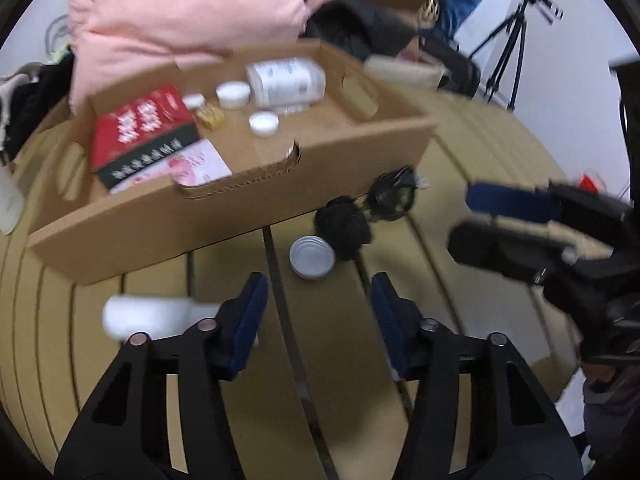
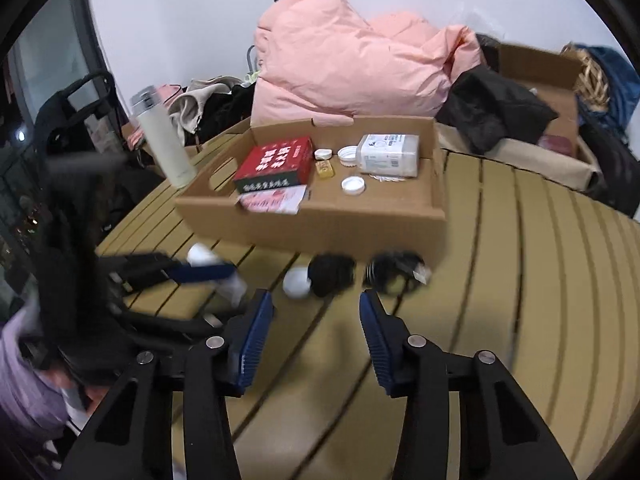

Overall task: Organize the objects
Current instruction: 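Grasp the black mesh pouch with the right gripper while the left grasps a white lid, then carry the pouch with the right gripper while the left carries the lid into the tray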

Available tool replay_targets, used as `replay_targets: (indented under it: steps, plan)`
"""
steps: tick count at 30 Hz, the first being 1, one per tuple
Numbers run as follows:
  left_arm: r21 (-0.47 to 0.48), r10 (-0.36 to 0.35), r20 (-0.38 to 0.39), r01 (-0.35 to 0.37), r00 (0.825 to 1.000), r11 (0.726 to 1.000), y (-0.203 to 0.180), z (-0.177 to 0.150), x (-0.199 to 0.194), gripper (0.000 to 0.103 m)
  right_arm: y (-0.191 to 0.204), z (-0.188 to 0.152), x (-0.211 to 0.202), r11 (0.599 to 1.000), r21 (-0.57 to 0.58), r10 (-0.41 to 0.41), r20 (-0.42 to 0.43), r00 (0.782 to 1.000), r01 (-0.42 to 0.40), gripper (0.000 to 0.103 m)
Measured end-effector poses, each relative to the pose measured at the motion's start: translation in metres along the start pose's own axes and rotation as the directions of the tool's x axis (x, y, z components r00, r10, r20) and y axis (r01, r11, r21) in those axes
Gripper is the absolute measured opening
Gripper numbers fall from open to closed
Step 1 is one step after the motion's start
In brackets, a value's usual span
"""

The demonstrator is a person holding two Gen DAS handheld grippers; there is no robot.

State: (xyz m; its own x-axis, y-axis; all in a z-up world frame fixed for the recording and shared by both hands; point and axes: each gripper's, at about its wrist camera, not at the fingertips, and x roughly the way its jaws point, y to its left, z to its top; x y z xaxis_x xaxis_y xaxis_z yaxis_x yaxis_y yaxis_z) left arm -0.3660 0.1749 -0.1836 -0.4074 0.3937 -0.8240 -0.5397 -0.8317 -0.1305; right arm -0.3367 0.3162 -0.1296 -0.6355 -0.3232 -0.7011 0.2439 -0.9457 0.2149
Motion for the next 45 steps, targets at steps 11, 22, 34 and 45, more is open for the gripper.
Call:
replay_targets:
  steps: [11,22,34,45]
  plan:
    - [0.104,-0.004,0.043,-0.001,0.999,0.995,-0.008,0.002,0.025,0.025,-0.019,-0.003,0.084,0.996,0.072,0.059,-0.074,0.996,-0.053,0.039]
    - [0.077,0.033,0.060,-0.037,0.998,0.996,-0.009,-0.006,-0.023,0.025,-0.010,-0.003,0.062,0.997,0.074,0.033,-0.042,0.999,-0.030,0.031]
    - [-0.122,0.119,0.186,-0.097,0.975,0.988,-0.017,-0.105,-0.205,0.025,0.049,-0.090,-0.130,0.999,0.011,-0.038,0.022,0.999,0.038,0.031]
    - [-0.165,0.116,0.174,-0.088,0.978,0.982,-0.029,-0.140,-0.231,0.025,0.086,-0.143,-0.181,0.999,0.020,-0.044,0.001,0.999,0.044,0.031]
